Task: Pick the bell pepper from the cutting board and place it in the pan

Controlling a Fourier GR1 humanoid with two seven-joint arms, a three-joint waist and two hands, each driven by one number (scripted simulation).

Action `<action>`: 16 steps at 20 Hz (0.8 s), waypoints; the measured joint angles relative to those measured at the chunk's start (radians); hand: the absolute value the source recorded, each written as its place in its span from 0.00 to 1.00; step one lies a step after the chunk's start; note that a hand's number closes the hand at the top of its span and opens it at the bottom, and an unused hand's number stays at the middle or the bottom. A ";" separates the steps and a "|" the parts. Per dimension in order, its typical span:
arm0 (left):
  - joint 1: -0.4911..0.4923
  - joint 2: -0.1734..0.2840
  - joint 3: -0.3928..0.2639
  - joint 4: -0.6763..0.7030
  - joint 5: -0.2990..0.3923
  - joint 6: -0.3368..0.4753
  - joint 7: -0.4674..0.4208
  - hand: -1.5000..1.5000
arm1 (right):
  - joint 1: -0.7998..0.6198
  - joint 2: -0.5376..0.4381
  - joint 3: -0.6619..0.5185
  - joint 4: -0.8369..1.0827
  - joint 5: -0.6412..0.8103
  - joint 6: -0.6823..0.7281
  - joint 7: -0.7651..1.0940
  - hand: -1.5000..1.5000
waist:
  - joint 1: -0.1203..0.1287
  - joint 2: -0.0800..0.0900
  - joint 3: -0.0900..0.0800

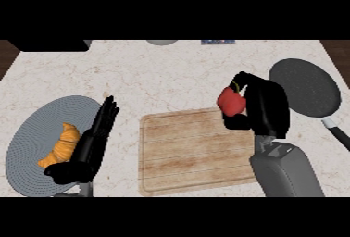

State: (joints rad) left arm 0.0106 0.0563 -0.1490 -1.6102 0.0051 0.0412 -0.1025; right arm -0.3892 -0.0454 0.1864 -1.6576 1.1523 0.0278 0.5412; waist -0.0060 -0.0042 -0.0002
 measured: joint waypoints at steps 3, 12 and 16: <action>-0.019 0.001 0.008 0.011 0.005 -0.008 0.008 0.50 | 0.023 0.005 -0.054 -0.041 -0.028 -0.040 0.008 1.00 | 0.001 0.002 0.000; -0.007 -0.016 -0.009 -0.001 -0.018 0.001 0.011 0.50 | 0.015 -0.055 -0.292 0.062 -0.179 -0.188 -0.097 1.00 | 0.009 0.005 0.000; -0.029 -0.014 0.001 0.002 -0.013 -0.005 0.022 0.50 | -0.039 -0.137 -0.391 0.222 -0.206 -0.285 -0.203 1.00 | 0.014 0.007 0.001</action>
State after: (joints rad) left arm -0.0188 0.0423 -0.1479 -1.6082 -0.0082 0.0365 -0.0803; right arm -0.4280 -0.1823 -0.2046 -1.4359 0.9460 -0.2571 0.3381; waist 0.0076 0.0032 0.0008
